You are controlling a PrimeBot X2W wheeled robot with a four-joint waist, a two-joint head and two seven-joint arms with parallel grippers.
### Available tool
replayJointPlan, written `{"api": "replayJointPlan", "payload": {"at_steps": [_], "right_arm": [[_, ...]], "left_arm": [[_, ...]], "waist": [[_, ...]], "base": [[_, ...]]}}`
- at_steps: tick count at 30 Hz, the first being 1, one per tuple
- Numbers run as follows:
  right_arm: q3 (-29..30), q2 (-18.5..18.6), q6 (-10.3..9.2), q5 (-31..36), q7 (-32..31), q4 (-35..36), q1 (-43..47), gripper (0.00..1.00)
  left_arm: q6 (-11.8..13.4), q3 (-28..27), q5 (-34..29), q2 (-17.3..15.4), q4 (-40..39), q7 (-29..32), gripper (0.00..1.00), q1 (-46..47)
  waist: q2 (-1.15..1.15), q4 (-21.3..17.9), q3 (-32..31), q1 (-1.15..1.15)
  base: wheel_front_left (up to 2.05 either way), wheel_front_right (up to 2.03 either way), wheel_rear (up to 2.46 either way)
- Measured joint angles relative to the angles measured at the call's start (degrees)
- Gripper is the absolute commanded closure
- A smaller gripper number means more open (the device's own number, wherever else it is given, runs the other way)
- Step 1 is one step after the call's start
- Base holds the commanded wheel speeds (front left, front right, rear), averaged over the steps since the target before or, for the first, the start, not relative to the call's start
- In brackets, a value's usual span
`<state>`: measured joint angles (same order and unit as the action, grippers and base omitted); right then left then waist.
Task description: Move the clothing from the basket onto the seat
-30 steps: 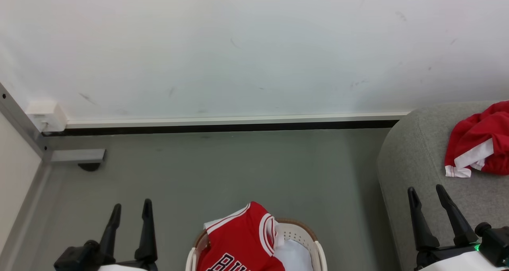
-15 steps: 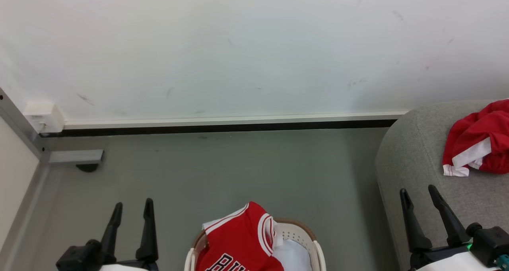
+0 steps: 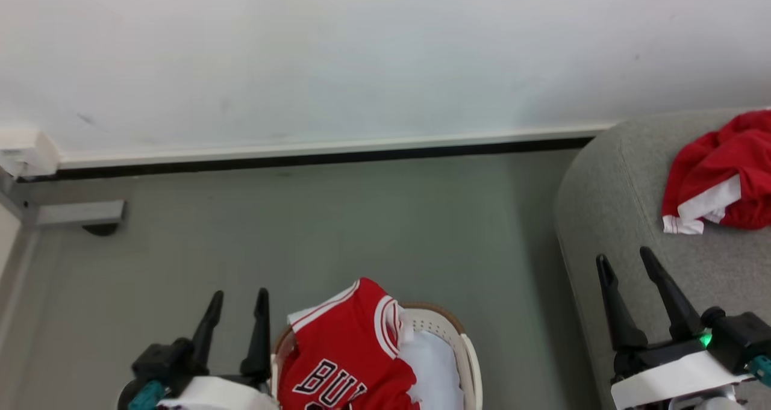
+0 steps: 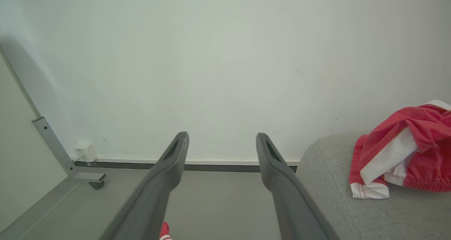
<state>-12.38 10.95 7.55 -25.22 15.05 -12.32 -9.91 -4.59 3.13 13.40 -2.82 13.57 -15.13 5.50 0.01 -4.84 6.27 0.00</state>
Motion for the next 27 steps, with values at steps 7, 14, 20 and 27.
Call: {"api": "replayJointPlan", "payload": {"at_steps": [7, 14, 20, 27], "right_arm": [[0.65, -0.22, 0.0, -0.84, 0.0, 2.57, -4.91, 0.0], [1.47, -1.11, 0.0, -1.87, 0.0, 6.6, -9.96, 0.0], [2.37, -1.85, 0.0, -1.37, 0.0, 9.79, -12.62, 0.0], [3.67, -2.49, 0.0, -0.84, 0.01, 12.38, -14.73, 0.0]], "left_arm": [[-1.44, 4.35, -1.44, -0.37, 11.66, 0.93, 0.0, 7.68], [-2.45, 8.77, -3.35, -3.04, 26.25, 3.61, 0.0, 17.19], [-2.65, 12.39, -4.94, -4.2, 38.05, 5.72, 0.0, 24.36], [-2.71, 15.15, -5.69, -5.13, 49.71, 8.08, 0.0, 31.08]], "waist": [[0.0, -2.97, 5.92, 0.0], [0.0, -6.77, 13.32, 0.01], [0.0, -10.13, 19.83, 0.01], [0.0, -13.19, 27.38, 0.02]], "base": [[0.0, 0.0, 0.0], [0.0, 0.0, 0.0], [0.0, 0.0, 0.0], [0.0, 0.0, 0.0]]}}
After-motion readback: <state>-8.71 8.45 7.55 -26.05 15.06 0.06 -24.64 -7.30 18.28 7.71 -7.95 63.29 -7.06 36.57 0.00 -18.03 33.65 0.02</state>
